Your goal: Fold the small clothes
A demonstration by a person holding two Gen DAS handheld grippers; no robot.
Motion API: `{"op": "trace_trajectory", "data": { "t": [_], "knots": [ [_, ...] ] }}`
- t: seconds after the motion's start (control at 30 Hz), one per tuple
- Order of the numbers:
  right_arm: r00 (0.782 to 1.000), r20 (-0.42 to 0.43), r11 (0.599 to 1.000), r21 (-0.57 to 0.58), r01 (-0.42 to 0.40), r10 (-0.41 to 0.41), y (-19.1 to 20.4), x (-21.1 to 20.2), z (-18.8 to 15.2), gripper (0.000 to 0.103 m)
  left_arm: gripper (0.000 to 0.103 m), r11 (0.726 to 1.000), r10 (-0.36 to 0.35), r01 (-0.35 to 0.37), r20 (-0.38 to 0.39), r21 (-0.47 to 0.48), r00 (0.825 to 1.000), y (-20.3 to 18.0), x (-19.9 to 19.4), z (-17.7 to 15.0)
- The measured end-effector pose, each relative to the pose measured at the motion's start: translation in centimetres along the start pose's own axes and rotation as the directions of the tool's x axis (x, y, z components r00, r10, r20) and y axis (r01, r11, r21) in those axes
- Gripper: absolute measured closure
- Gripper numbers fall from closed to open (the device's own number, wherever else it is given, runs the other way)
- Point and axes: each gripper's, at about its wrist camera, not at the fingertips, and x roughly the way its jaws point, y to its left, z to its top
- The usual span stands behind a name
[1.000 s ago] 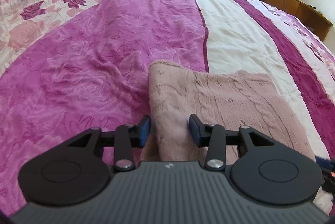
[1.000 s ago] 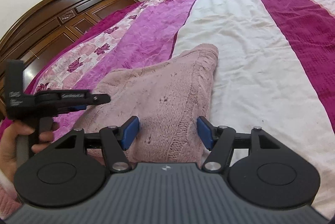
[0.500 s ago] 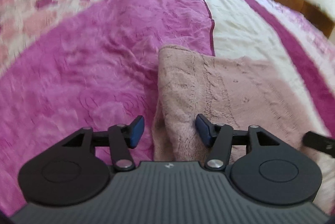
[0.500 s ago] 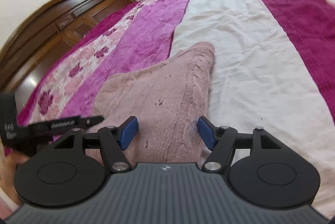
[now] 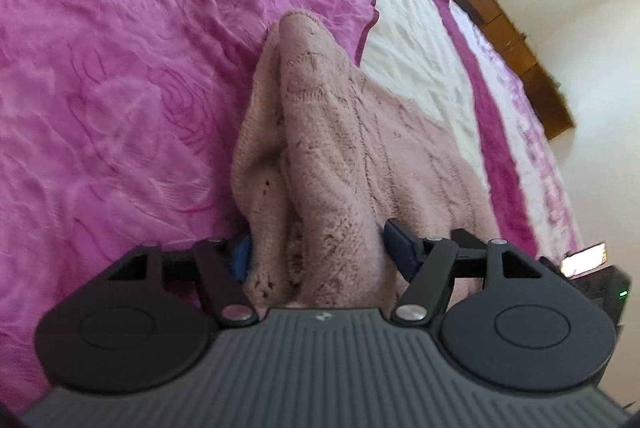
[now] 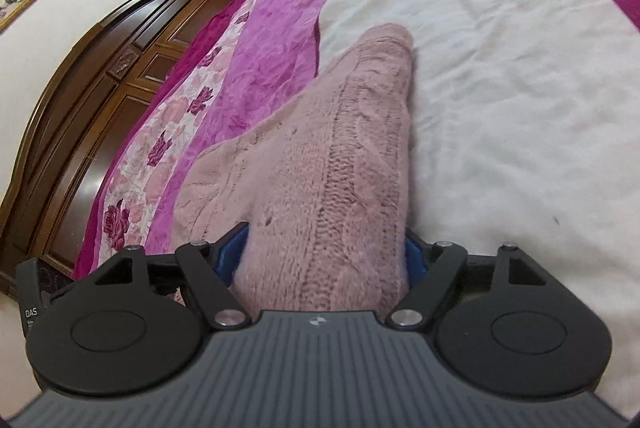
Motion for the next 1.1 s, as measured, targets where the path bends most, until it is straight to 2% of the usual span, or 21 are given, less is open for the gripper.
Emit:
{"op": "trace_trajectory", "data": {
  "t": [0.03,0.17,0.23,0.33,0.43,0.57,0.73,0.87,1.03,1.1],
  "knots": [
    [1.000,-0.003,1.000,0.002,-0.005,0.005,0.0,0.3,0.1,0.024,0.038,1.000,-0.014,0.014,0.001,-0.017,1.000,0.2,0.1,0.0],
    [1.000,0.009,1.000,0.008,-0.016,0.016,0.4,0.3,1.0,0.049,0.057,0.998,-0.026,0.027,0.028,-0.055,0.999,0.2,-0.2,0.0],
    [0.999,0.027,0.999,-0.009,-0.041,0.041,1.1,-0.5,1.5,0.052,0.060,0.997,-0.043,0.046,0.048,-0.064,0.998,-0.1,-0.8,-0.1],
    [0.996,0.056,0.997,-0.019,-0.073,0.074,2.4,-2.4,2.6,0.053,0.061,0.995,-0.085,0.088,0.067,-0.043,0.994,-1.6,-1.7,-0.3],
    [0.992,0.093,0.995,-0.057,-0.079,0.084,3.5,-5.4,3.5,0.053,0.061,0.992,-0.124,0.125,0.054,-0.004,0.991,-3.9,-1.8,-0.9],
    [0.988,0.142,0.996,-0.079,-0.047,0.058,3.2,-10.5,3.8,0.053,0.061,0.983,-0.177,0.175,0.035,0.055,0.984,-7.3,-1.9,-2.3],
    [0.983,0.182,0.998,-0.052,0.020,-0.010,0.7,-16.7,2.0,0.053,0.062,0.967,-0.228,0.230,-0.030,0.110,0.973,-10.8,-1.3,-5.4],
    [0.982,0.170,0.997,0.004,0.083,-0.083,-2.8,-19.2,-0.5,0.052,0.062,0.959,-0.190,0.202,-0.079,0.197,0.979,-12.5,-0.6,-8.6],
    [0.980,0.121,0.985,0.081,0.151,-0.160,-6.6,-17.9,-3.5,0.051,0.060,0.959,-0.049,0.070,-0.083,0.274,0.995,-11.7,0.4,-11.1],
    [0.975,0.112,0.980,0.075,0.184,-0.192,-7.2,-17.2,-4.6,0.049,0.060,0.960,-0.033,0.055,-0.082,0.274,0.996,-11.2,0.4,-11.4]
  ]
}}
